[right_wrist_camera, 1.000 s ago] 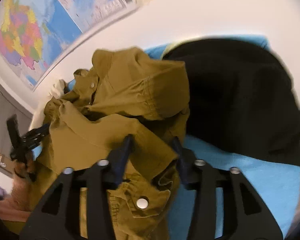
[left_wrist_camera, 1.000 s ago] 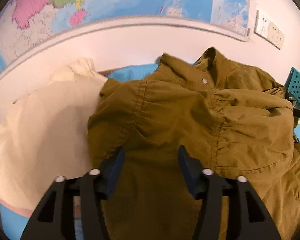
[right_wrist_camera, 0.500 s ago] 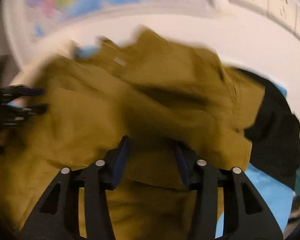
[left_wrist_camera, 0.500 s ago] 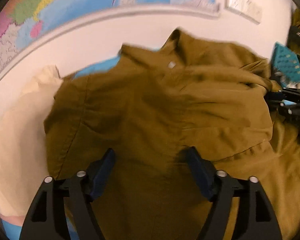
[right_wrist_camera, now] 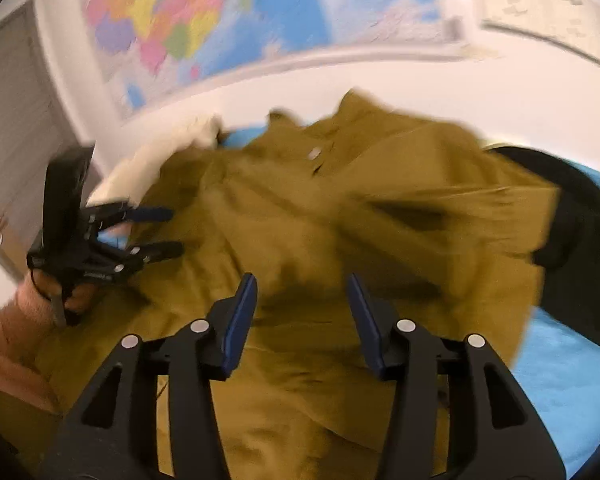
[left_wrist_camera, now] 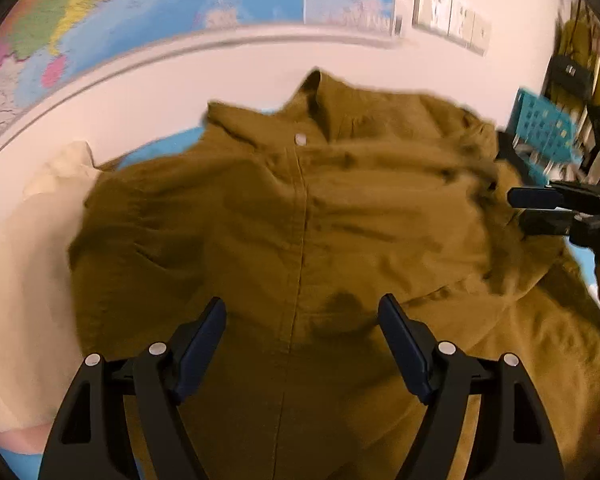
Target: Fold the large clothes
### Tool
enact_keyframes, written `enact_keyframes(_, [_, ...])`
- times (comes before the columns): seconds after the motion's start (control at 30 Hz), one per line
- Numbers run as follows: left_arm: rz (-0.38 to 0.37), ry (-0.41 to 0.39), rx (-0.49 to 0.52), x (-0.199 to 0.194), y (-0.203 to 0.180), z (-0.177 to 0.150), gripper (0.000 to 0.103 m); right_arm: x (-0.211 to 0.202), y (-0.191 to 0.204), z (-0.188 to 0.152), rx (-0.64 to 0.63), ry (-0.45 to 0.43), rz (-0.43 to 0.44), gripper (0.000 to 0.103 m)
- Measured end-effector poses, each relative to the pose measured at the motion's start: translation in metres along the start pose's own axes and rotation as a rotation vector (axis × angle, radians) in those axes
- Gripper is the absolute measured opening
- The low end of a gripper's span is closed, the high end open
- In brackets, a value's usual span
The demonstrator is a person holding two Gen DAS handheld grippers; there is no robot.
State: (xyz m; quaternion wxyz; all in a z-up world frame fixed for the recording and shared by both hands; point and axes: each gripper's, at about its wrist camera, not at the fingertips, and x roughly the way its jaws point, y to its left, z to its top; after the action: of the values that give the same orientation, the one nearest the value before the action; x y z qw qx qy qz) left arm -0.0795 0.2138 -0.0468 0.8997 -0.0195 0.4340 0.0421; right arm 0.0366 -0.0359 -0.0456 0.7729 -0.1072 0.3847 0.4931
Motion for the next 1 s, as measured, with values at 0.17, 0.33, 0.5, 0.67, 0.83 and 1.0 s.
enact_keyframes(0.17, [0.019, 0.022, -0.032, 0.014, 0.005, -0.003, 0.082, 0.024, -0.027, -0.008, 0.102, 0.039, -0.046, 0.043])
enact_keyframes(0.33, [-0.026, -0.041, -0.079, -0.018, 0.016, -0.016, 0.084, -0.020, -0.020, -0.016, 0.128, -0.047, -0.008, 0.054])
enact_keyframes(0.5, [-0.057, -0.084, -0.103, -0.054, 0.017, -0.040, 0.084, -0.055, -0.007, -0.043, 0.136, -0.088, 0.026, 0.058])
enact_keyframes(0.67, [-0.037, -0.088, -0.120, -0.070, 0.013, -0.063, 0.084, -0.066, 0.003, -0.069, 0.146, -0.080, 0.033, 0.065])
enact_keyframes(0.83, [-0.004, -0.074, -0.087, -0.074, -0.003, -0.074, 0.084, -0.056, 0.005, -0.085, 0.169, -0.052, 0.006, 0.065])
enact_keyframes(1.0, [0.003, -0.076, -0.052, -0.076, -0.014, -0.078, 0.084, -0.048, -0.001, -0.092, 0.195, -0.036, -0.029, 0.065])
